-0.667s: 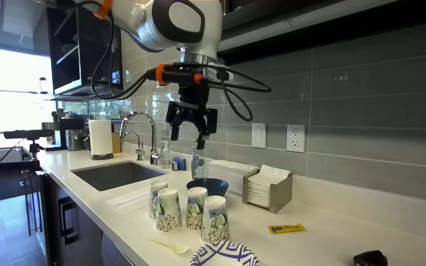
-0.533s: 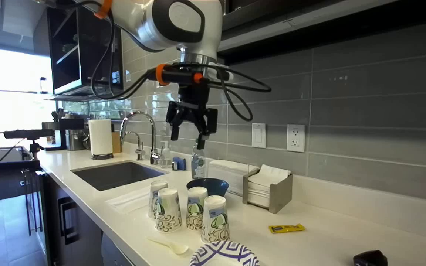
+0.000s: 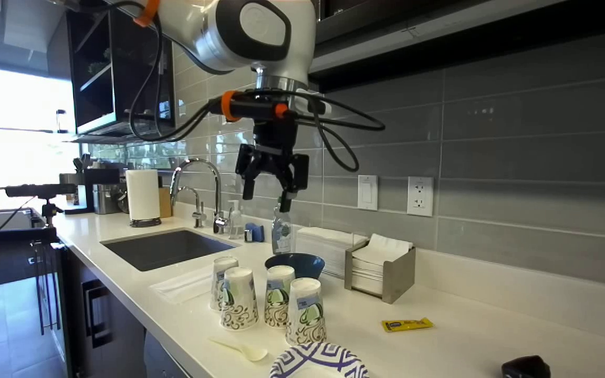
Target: Stack the cups together
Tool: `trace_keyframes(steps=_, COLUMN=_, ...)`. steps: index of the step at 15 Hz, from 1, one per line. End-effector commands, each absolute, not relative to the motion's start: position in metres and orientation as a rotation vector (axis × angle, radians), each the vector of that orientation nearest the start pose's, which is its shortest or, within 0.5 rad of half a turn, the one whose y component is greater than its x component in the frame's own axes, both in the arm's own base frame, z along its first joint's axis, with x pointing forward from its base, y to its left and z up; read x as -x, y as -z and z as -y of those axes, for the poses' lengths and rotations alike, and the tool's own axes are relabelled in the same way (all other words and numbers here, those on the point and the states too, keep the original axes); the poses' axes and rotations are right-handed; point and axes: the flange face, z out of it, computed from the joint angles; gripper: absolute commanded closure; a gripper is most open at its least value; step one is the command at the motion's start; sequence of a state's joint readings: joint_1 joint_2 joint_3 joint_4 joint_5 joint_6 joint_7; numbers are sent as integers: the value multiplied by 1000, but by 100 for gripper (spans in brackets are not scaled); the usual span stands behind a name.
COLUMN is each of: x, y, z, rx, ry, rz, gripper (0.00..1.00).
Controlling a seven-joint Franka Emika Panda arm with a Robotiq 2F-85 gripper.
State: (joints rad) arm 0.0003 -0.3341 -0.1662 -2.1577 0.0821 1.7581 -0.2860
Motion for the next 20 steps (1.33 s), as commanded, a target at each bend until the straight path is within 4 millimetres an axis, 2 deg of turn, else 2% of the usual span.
trace_keyframes(steps=1, x=-449, y=-518, z=47, rx=3010, ry=-115, rz=138, gripper=0)
trace_keyframes(steps=3, x=-449, y=-509, z=25, rx=3027, ry=-120, rz=99, gripper=0)
trace_keyframes(steps=5, x=-447, y=-490, z=4, rx=3026, ry=-184, rz=49, gripper=0)
trace_keyframes(steps=8, x=-440, y=-462, z=-10, rx=3059, ry=-144, rz=-35, gripper=0)
trace_keyframes(steps=10, x=-441, y=-446, z=-14, rx=3078, ry=-27, rz=-23, gripper=0)
trace_keyframes(steps=14, x=-442, y=-414, z=-10, rx=3053, ry=78, rz=-27, gripper=0)
trace_keyframes(steps=15, x=-445, y=-425, z=-11, rx=3074, ry=38, rz=-17, gripper=0)
trace_keyframes(steps=20, x=-445, y=-408, z=-6, rx=3053, ry=47, rz=-28, gripper=0)
